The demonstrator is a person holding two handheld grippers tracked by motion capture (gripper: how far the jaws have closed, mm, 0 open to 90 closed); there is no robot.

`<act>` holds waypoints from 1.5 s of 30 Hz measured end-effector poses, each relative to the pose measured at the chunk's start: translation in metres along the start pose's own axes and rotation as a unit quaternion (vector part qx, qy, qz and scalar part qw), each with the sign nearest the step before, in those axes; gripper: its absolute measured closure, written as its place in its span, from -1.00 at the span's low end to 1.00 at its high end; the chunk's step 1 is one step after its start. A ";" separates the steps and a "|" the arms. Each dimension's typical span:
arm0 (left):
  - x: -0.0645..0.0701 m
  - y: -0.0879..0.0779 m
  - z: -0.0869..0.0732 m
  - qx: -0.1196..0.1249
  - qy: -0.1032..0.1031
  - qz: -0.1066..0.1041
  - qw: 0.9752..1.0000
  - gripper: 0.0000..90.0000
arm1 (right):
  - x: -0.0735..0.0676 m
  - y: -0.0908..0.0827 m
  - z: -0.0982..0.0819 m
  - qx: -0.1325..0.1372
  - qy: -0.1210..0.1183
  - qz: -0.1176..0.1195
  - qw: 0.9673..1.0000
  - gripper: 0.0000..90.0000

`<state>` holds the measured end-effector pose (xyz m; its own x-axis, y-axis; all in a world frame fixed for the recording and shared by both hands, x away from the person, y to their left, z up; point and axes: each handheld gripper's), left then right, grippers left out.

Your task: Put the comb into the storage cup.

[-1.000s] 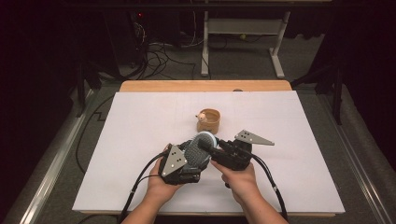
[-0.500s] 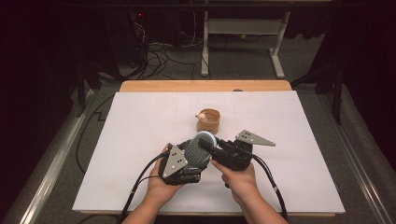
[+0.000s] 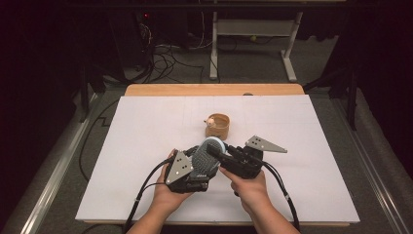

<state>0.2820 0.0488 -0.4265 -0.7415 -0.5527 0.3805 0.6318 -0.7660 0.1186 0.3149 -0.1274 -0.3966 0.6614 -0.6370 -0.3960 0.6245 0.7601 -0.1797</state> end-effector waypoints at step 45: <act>-0.051 -0.060 0.007 0.025 -0.023 0.022 0.999 -0.99 | 0.014 -0.047 0.022 0.071 -0.082 -0.067 0.992 0.37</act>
<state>0.2838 0.1252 -0.4463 -0.7024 -0.5691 0.4275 0.6748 -0.7235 0.1457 0.3038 -0.1748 -0.3742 0.6204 -0.7519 -0.2231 0.7554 0.6494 -0.0876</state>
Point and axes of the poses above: each handheld gripper's, and its own axes: y roughly forward along the jaws, z roughly out of its top, x roughly to its right, and after that the axes turned 5 degrees about -z, right-handed
